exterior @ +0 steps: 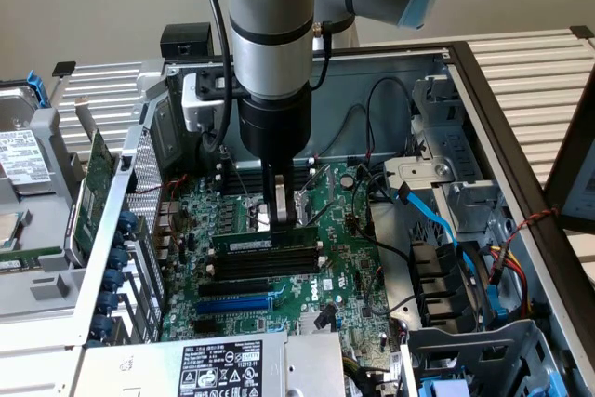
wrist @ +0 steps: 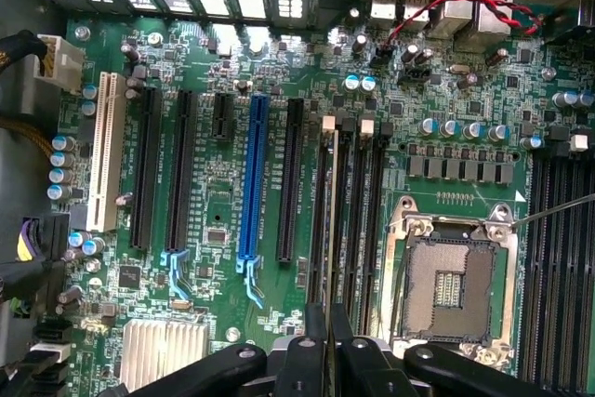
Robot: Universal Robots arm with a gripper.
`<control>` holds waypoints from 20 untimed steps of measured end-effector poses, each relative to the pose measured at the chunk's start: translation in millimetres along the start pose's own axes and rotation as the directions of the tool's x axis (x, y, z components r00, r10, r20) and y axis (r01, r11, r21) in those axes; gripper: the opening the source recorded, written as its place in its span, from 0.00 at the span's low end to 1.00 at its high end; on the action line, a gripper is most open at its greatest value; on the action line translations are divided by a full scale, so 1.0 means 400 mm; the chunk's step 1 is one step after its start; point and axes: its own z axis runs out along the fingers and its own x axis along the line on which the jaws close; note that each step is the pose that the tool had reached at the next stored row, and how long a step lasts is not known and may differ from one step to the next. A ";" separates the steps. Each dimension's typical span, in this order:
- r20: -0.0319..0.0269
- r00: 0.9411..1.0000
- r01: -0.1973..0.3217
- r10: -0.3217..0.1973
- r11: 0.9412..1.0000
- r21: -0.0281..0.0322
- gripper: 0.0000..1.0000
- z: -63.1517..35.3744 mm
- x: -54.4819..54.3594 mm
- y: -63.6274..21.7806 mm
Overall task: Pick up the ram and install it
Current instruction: 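Insert the ram into the slot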
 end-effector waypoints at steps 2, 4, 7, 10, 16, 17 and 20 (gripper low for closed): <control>0.000 1.000 0.000 0.000 1.000 0.000 0.13 0.002 0.001 0.000; 0.000 1.000 0.000 0.000 1.000 0.000 0.13 0.003 0.002 0.000; 0.000 1.000 0.000 0.000 1.000 -0.001 0.13 0.007 0.002 0.000; 0.000 1.000 0.000 0.000 1.000 -0.001 0.13 0.012 0.002 0.000; 0.000 1.000 -0.006 0.006 1.000 -0.001 0.13 0.016 0.002 0.002; 0.000 1.000 -0.009 0.009 1.000 0.000 0.13 0.017 0.002 0.003; 0.000 1.000 -0.015 0.015 1.000 0.000 0.13 0.018 0.002 0.004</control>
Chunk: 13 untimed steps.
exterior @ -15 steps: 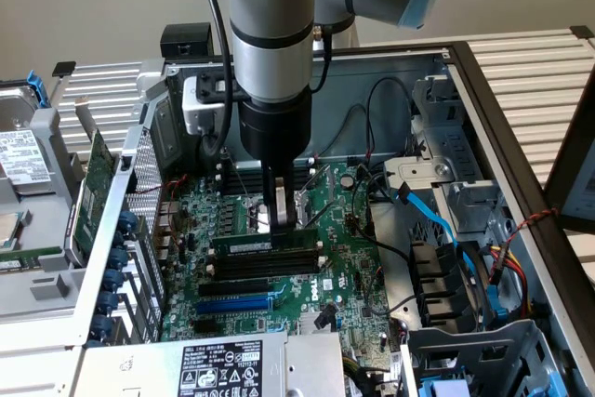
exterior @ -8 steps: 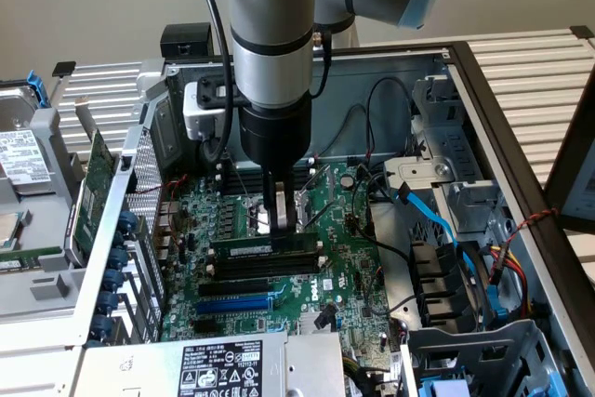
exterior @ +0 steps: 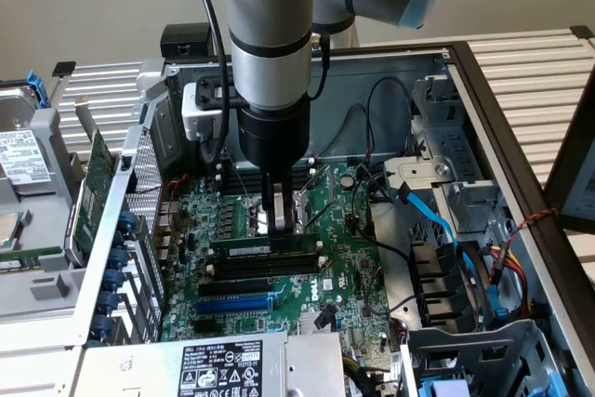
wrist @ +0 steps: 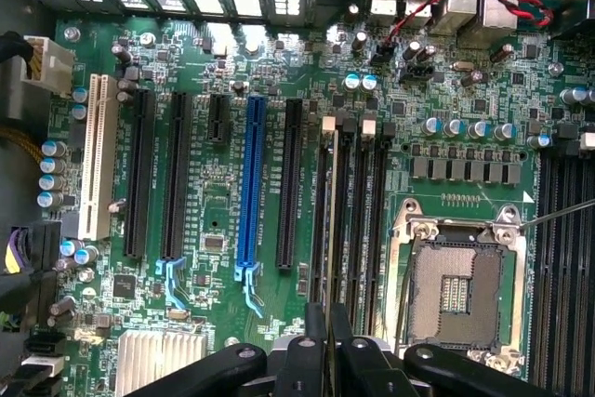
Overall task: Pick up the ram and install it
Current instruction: 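Insert the ram into the slot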
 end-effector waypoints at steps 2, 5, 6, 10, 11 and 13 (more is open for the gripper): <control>0.001 1.000 0.000 0.000 1.000 0.000 0.13 0.001 0.000 0.000; 0.002 1.000 0.000 0.000 1.000 0.002 0.13 0.004 0.000 0.000; 0.003 1.000 0.000 0.000 1.000 0.002 0.13 0.005 0.000 0.000; 0.004 1.000 0.000 0.000 1.000 0.004 0.13 0.008 0.000 0.000; 0.004 1.000 0.000 0.000 1.000 0.006 0.13 0.008 0.000 0.000; 0.005 1.000 0.000 0.000 1.000 0.008 0.13 0.010 0.001 0.000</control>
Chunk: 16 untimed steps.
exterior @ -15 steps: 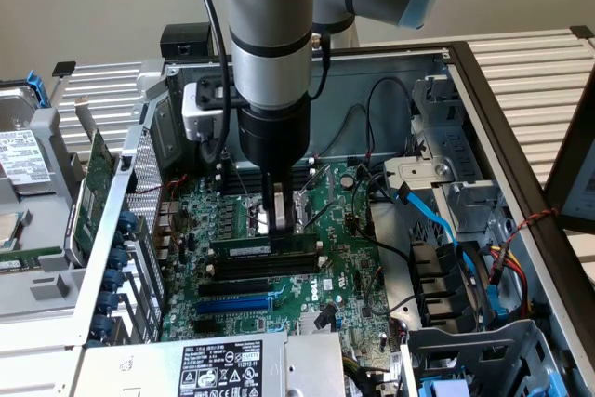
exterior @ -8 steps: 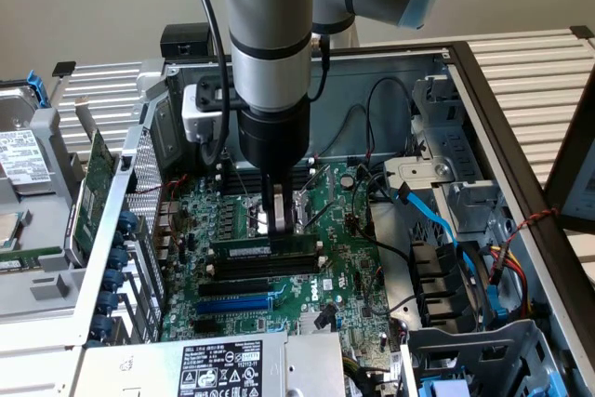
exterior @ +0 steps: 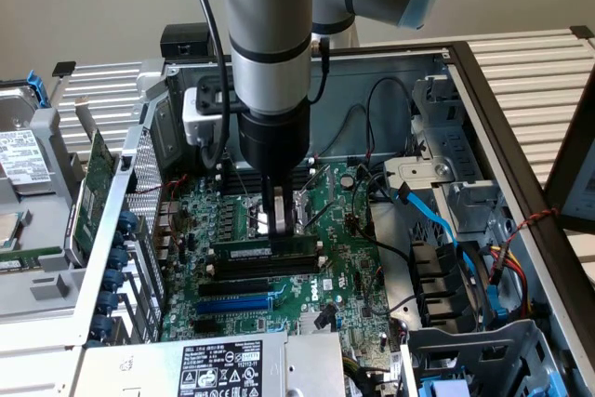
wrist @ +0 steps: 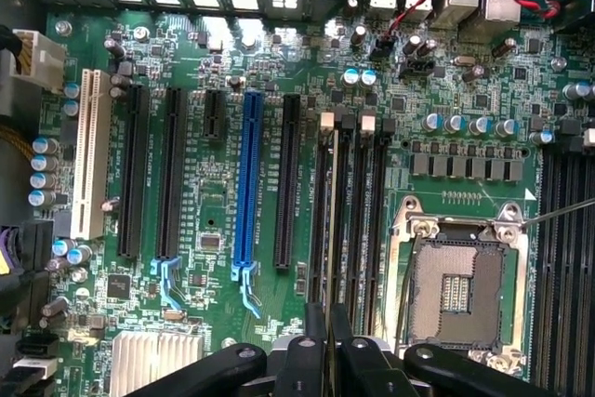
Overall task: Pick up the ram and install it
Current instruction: 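Insert the ram into the slot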
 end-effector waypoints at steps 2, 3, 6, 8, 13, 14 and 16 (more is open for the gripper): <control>0.000 1.000 0.000 0.000 1.000 0.001 0.13 0.001 0.000 0.002; 0.000 1.000 0.000 0.000 1.000 0.001 0.13 0.002 0.000 0.005; 0.000 1.000 0.000 0.000 1.000 0.004 0.13 0.002 0.000 0.007; 0.000 1.000 0.000 0.000 1.000 0.008 0.13 0.003 0.001 0.007; 0.000 1.000 0.000 0.000 1.000 0.014 0.13 0.005 0.001 0.007; 0.000 1.000 0.000 0.000 1.000 0.014 0.13 0.006 0.001 0.007; 0.000 1.000 0.000 0.000 1.000 0.014 0.13 0.006 0.001 0.008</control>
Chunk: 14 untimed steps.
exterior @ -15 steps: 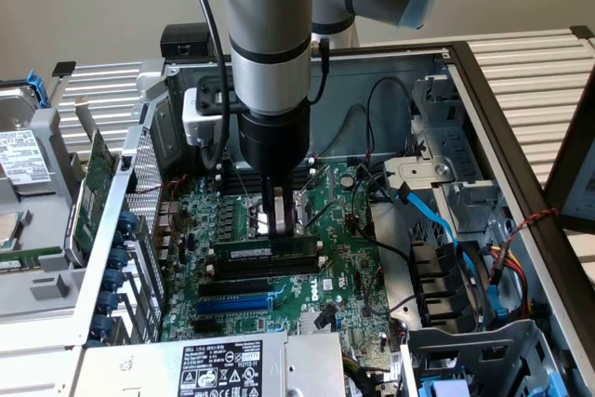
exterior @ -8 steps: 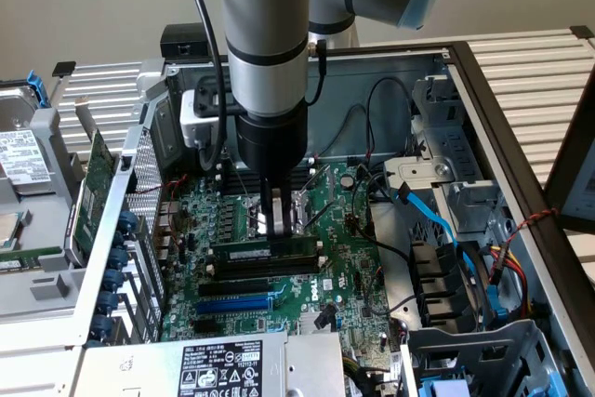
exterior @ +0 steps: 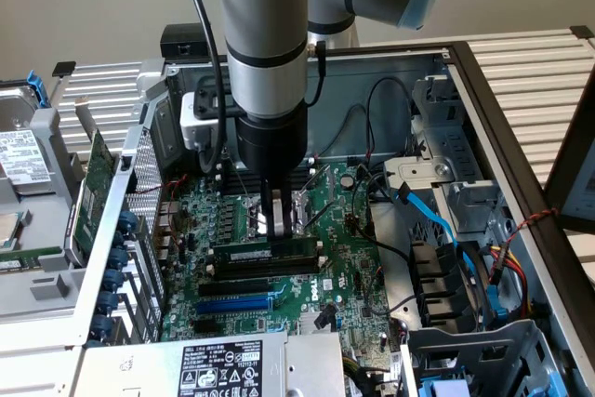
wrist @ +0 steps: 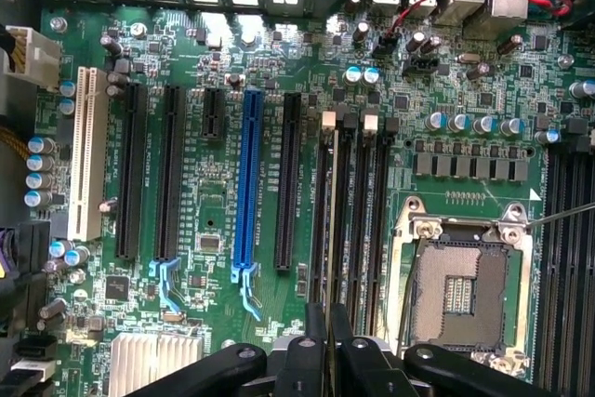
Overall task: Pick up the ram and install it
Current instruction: 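Insert the ram into the slot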
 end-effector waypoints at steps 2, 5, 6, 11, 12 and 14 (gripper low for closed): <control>0.000 1.000 0.000 0.000 1.000 0.000 0.13 0.001 0.000 0.001; 0.000 1.000 0.000 0.000 1.000 0.000 0.13 0.001 0.000 0.001; 0.000 1.000 0.000 0.000 1.000 0.000 0.13 0.002 0.000 0.001; 0.000 1.000 0.000 0.000 1.000 0.001 0.13 0.004 0.002 0.002; 0.000 1.000 -0.001 0.001 1.000 0.002 0.13 0.006 0.004 0.002; 0.000 1.000 -0.001 0.001 1.000 0.002 0.13 0.006 0.004 0.002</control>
